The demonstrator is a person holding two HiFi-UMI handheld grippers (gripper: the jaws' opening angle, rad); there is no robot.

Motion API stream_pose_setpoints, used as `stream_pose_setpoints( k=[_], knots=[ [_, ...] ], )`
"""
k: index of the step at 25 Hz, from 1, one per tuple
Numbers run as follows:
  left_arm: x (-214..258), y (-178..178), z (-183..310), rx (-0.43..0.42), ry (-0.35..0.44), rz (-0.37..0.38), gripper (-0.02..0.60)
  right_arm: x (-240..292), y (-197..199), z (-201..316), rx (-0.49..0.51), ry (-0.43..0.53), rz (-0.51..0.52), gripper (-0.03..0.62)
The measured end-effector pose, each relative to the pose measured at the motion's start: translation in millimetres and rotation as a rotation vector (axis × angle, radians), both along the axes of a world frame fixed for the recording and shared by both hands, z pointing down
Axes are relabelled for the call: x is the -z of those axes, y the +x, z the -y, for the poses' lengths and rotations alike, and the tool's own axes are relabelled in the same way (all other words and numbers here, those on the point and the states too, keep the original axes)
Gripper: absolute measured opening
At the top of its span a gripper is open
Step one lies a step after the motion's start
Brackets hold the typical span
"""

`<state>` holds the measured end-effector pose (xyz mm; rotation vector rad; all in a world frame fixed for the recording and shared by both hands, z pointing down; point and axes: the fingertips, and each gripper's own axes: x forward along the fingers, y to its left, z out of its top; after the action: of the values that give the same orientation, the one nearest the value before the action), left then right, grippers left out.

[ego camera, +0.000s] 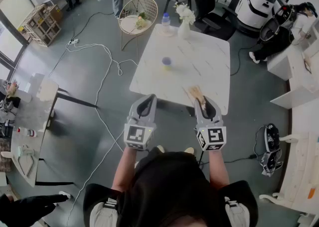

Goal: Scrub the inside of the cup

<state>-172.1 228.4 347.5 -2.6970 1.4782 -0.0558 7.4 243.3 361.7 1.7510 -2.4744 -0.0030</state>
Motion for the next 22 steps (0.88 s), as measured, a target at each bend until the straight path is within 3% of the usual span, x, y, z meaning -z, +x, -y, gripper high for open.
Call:
stream_pose_setpoints(
  k=[16,22],
  knots=[
    [-11.9,-13.6,2.9,-0.039,-0.033,-0.036,0.006,-4.1,-10.0,-9.1,-0.055,-0.023,-0.006,0.104],
    [-17.4,-10.2,23.9,-0.042,-0.044,-0.049,0.006,-8.1,-7.7,10.1,-0.056,-0.041,-0.009,0.104]
  ],
)
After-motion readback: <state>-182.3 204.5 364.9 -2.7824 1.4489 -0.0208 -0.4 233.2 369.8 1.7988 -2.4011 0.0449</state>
